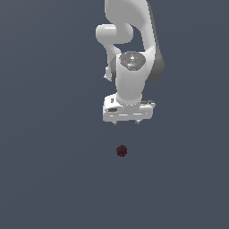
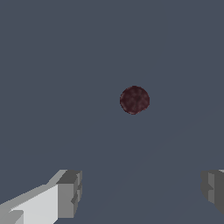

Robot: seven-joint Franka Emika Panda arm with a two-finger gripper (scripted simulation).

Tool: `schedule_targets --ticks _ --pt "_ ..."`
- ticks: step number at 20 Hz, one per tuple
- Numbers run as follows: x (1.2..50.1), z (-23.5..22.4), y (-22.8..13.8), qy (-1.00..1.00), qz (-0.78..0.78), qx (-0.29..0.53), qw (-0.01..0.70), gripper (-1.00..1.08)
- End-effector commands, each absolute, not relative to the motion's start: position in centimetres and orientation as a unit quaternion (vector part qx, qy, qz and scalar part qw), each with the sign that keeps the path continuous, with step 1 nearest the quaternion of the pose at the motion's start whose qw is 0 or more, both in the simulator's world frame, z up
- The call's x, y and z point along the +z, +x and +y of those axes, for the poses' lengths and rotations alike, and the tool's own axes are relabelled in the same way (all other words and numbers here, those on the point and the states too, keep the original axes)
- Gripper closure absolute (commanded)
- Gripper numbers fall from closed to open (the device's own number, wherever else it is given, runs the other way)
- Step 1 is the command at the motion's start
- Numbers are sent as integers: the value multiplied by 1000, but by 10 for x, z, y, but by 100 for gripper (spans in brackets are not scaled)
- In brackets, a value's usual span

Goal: Pick up the object and move it to a goal position.

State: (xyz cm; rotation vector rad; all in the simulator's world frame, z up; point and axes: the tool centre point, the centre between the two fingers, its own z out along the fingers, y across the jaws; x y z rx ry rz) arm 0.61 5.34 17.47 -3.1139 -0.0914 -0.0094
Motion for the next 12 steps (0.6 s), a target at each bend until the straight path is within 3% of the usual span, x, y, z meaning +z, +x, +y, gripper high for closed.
schedule_targets --ticks 1,12 --pt "177 61 7 -999 -36 -5 14 -92" --pt "171 58 12 -1000 -2 -3 15 -92"
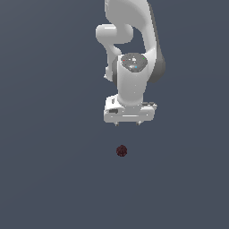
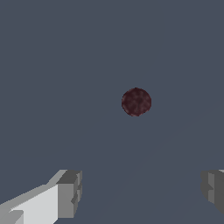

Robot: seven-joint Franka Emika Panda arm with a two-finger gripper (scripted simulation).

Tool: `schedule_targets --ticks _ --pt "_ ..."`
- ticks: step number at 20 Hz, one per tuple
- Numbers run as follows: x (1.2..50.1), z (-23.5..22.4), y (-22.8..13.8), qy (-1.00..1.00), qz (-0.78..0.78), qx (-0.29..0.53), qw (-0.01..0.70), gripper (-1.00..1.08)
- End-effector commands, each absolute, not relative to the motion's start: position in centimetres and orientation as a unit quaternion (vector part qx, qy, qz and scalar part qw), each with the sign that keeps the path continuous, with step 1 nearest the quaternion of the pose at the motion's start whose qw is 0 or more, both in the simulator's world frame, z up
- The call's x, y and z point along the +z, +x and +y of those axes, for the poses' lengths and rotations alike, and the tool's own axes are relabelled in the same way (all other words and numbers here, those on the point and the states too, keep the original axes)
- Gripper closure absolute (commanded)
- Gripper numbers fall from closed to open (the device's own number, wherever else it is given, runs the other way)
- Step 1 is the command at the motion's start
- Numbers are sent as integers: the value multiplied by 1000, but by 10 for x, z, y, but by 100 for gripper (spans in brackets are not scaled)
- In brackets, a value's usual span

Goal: Pick up the object and move it to a goal position.

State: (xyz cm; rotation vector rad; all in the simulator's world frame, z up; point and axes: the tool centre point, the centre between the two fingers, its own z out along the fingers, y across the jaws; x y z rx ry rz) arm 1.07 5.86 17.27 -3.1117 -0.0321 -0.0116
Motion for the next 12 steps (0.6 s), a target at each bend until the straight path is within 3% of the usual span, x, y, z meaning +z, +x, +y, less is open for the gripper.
schedule_targets --ticks 1,12 --pt "170 58 13 -1000 6 -3 15 -92" --pt "149 53 31 -991 133 1 16 -92"
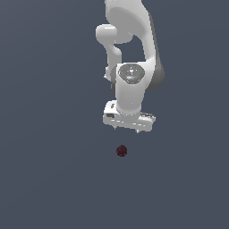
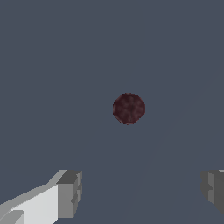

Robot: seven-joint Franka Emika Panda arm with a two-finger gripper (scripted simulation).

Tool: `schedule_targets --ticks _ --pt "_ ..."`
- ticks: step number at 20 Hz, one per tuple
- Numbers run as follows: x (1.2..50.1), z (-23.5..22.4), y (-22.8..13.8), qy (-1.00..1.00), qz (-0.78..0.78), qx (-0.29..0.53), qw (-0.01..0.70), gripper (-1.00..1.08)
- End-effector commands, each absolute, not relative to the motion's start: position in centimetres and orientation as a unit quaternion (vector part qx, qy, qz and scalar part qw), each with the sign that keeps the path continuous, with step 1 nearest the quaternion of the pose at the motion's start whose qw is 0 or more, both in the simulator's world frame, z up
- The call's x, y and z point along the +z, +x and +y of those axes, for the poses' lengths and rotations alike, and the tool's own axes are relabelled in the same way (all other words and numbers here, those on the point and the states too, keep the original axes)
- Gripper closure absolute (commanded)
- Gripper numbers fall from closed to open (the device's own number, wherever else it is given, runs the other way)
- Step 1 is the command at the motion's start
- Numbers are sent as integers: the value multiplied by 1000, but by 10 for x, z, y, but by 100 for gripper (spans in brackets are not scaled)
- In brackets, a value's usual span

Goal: Pick up the object and move it to a goal position.

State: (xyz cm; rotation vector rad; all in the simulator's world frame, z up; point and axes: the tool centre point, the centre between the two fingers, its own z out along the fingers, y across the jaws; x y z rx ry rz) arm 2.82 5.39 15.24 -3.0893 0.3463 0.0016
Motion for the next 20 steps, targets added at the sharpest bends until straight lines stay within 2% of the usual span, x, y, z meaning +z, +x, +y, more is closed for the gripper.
schedule_targets --ticks 1,20 --pt "146 52 33 -989 147 2 16 -92" --pt "98 42 67 -916 401 3 6 -92"
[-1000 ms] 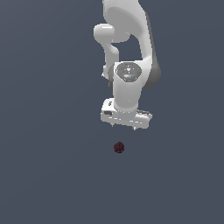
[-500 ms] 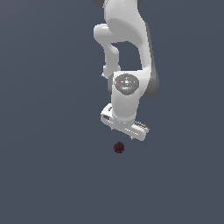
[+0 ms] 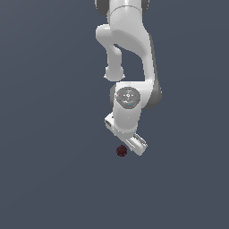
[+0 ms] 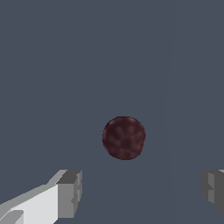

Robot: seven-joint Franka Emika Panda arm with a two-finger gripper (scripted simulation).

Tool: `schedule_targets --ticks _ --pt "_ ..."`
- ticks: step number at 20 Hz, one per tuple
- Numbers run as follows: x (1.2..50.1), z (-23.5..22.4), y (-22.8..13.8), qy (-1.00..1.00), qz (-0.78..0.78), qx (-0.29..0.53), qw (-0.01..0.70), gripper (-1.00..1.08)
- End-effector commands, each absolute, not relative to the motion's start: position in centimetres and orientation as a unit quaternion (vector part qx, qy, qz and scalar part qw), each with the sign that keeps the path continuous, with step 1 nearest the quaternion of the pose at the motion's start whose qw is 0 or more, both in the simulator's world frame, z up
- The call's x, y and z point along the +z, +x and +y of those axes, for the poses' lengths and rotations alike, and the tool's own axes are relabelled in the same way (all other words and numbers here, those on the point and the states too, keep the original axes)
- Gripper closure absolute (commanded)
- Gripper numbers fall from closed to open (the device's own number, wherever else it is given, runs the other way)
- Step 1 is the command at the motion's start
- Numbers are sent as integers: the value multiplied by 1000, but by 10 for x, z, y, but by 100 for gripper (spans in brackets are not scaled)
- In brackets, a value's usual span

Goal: Pick up the object and move it to a goal position.

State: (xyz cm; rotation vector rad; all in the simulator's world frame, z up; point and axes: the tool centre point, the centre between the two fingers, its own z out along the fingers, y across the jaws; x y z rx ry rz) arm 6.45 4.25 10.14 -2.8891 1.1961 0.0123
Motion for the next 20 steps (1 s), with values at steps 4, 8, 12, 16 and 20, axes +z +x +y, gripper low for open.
schedule_targets --ticks 4,8,12,16,20 --pt "90 40 72 -898 439 2 4 -92" --pt "84 39 75 -884 467 1 2 -92" --pt "80 38 77 -875 484 0 1 -92" --pt "79 38 78 -871 491 0 0 -92" --pt "77 38 78 -872 489 0 0 -92"
